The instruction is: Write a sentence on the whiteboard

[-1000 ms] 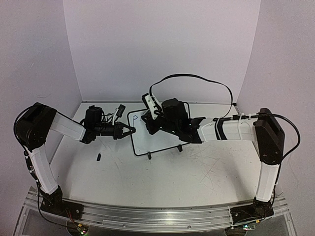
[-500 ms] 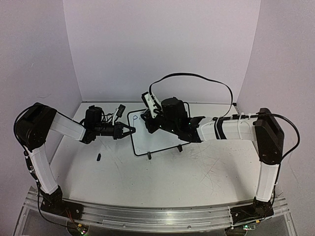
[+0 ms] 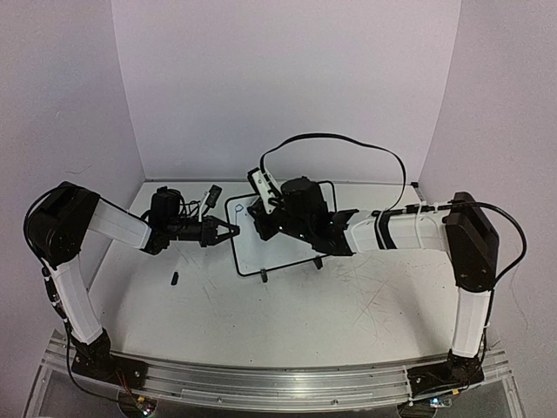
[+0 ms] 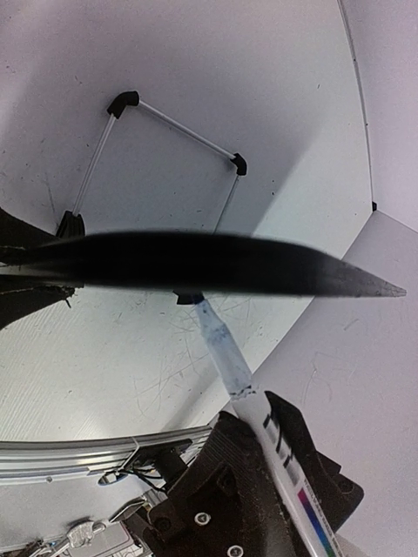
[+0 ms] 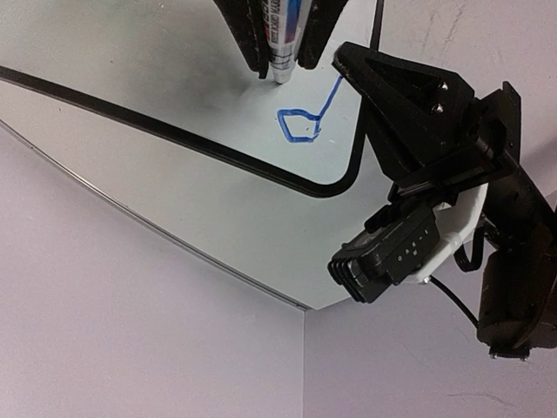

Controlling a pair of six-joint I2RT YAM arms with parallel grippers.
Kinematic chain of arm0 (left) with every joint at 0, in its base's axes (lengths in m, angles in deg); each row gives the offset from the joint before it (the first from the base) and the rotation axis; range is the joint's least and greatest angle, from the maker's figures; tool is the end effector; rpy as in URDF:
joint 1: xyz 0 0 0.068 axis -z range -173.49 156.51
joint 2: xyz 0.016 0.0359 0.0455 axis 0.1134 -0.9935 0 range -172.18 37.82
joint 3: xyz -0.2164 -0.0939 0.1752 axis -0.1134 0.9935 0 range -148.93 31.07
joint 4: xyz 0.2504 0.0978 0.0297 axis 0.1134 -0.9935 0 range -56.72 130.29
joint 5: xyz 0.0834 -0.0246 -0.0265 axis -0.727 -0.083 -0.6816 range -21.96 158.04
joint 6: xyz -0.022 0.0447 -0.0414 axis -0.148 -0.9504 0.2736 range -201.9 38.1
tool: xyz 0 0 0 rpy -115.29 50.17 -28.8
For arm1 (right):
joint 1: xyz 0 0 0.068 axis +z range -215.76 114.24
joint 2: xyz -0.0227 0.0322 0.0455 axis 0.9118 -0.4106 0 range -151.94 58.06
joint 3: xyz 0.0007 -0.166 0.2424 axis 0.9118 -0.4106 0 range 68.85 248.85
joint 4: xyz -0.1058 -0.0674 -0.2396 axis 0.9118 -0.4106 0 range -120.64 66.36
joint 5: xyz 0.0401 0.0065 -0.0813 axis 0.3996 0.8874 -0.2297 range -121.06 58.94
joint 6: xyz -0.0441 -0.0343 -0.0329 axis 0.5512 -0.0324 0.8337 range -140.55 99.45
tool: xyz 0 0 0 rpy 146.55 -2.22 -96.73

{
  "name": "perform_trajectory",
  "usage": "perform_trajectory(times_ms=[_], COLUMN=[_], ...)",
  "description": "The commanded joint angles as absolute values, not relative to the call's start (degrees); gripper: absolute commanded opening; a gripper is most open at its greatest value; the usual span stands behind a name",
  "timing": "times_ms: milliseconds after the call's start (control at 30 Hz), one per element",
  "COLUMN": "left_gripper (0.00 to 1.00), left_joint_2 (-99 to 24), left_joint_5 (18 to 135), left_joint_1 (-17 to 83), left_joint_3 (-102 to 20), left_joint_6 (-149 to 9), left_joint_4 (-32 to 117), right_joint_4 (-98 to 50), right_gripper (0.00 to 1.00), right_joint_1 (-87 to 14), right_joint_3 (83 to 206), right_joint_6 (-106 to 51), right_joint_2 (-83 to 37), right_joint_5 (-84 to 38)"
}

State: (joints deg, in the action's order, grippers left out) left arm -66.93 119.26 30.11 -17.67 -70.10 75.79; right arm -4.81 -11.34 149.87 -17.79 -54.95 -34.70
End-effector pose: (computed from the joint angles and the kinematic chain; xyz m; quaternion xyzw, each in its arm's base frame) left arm 0.3360 -0.1898 0.1753 0.3213 0.7117 -0.4946 0.3817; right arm 0.2939 0.4053 0.2640 -0.3574 0.6971 0.2482 0.5699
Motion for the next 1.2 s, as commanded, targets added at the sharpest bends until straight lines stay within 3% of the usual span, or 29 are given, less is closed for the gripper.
perform_trajectory(times_ms=[0,1167], left_gripper=[0.00,0.00], left_joint_2=[-65.3,-65.2], left_joint_5=[114.2,114.2], left_joint_1=[29.7,29.8], left_joint_3=[-19.2,-19.3], left_joint_6=[-72.3,-72.4], left_joint_4=[73.5,73.0], right_joint_4=[-3.2,-6.1], right_gripper=[0.00,0.00], right_joint_1=[-11.1,-10.7], right_joint_3=[152.0,149.6], right_joint_6=[-17.7,-17.8], right_joint_2=[-55.9,-55.3], right_joint_5=[-36.0,-35.0])
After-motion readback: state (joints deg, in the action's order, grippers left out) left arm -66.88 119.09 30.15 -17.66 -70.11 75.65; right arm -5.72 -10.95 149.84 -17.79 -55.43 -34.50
